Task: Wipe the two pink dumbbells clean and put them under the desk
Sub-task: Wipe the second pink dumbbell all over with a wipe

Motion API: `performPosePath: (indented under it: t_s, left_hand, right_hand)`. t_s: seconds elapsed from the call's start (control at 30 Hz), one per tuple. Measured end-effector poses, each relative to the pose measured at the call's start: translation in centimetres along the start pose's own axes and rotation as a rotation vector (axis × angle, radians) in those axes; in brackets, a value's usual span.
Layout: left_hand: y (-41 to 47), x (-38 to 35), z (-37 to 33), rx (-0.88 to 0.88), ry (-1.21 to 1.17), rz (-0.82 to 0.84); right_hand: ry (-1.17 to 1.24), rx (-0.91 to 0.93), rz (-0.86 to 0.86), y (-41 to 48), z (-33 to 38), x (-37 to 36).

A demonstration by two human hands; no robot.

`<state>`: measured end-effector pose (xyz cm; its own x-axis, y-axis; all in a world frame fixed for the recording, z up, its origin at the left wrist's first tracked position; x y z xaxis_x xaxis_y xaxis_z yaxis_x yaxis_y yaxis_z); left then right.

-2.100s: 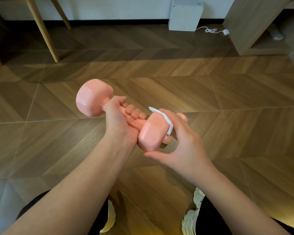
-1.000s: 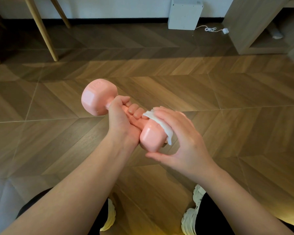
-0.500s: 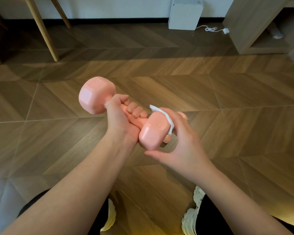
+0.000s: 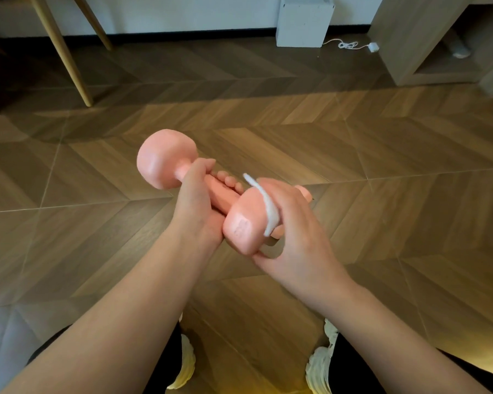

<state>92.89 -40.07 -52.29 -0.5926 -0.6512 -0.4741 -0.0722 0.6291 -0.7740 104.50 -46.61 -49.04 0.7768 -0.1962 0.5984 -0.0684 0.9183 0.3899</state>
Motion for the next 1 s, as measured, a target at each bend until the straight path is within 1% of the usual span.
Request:
performPosePath:
  t_s: [0.03, 0.07, 0.13, 0.23, 0.37, 0.4, 0.47, 0.57, 0.6, 0.63, 0.67, 0.77, 0.83, 1.0]
  left_hand:
    - [0.0, 0.2, 0.1, 0.018, 0.017, -0.019]
    - [0.1, 0.4, 0.3, 0.036, 0.019, -0.037]
    - [0.3, 0.7, 0.4, 0.050, -0.020, -0.070]
    - [0.6, 1.0, 0.1, 0.001, -0.039, -0.088]
    - [0.9, 0.8, -0.6, -0.010, -0.004, -0.025]
    - [0.9, 0.7, -0.7, -0.004, 0.006, -0.012]
    - [0.9, 0.5, -0.6, 0.003, 0.006, -0.008]
    - [1.2, 0.8, 0.0, 0.028, 0.011, -0.033]
    - [1.3, 0.9, 0.1, 0.039, 0.014, -0.037]
    - [1.3, 0.9, 0.2, 0.041, 0.018, -0.039]
    - [1.4, 0.9, 0.1, 0.037, 0.020, -0.043]
    - [1.4, 1.0, -0.2, 0.019, 0.003, -0.050]
    - [1.5, 1.1, -0.1, 0.023, 0.007, -0.047]
    - [1.9, 1.2, -0.1, 0.029, 0.012, -0.039]
  right_hand:
    - [-0.111, 0.108, -0.011, 0.0, 0.3, 0.1]
    - [-0.200, 0.170, -0.015, -0.1, 0.3, 0.1]
    - [-0.273, 0.180, -0.009, -0.2, 0.0, -0.3]
    - [-0.252, 0.188, 0.000, -0.5, -0.2, -0.9]
    - [-0.218, 0.295, -0.072, -0.5, 0.9, -0.6]
    - [-0.219, 0.298, -0.080, -0.4, 1.0, -0.6]
    - [-0.223, 0.210, -0.052, -0.2, 0.6, -0.7]
    - [-0.160, -0.073, 0.060, -0.2, -0.8, -1.2]
    - [-0.136, -0.141, 0.087, -0.3, -1.1, -1.4]
    - [-0.130, -0.163, 0.098, -0.3, -1.1, -1.5]
    - [-0.145, -0.139, 0.095, -0.3, -0.9, -1.4]
    - [-0.215, 0.086, 0.036, -0.3, 0.5, -1.1]
    - [-0.228, 0.183, 0.005, -0.5, 0.9, -0.9]
    - [-0.240, 0.190, 0.036, -0.3, 1.2, -0.6]
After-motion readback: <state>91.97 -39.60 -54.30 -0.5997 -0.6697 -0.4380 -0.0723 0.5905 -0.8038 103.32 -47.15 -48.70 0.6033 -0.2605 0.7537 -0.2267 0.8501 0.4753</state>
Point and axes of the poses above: each hand's wrist, its own y-axis towards the middle knuckle, its own x-axis out of the back of the hand, z = x × y, the point moved 6 cm from there along y, towards the middle knuckle, and after that the axes turned 9 degrees about -z, right-handed, at the moved point
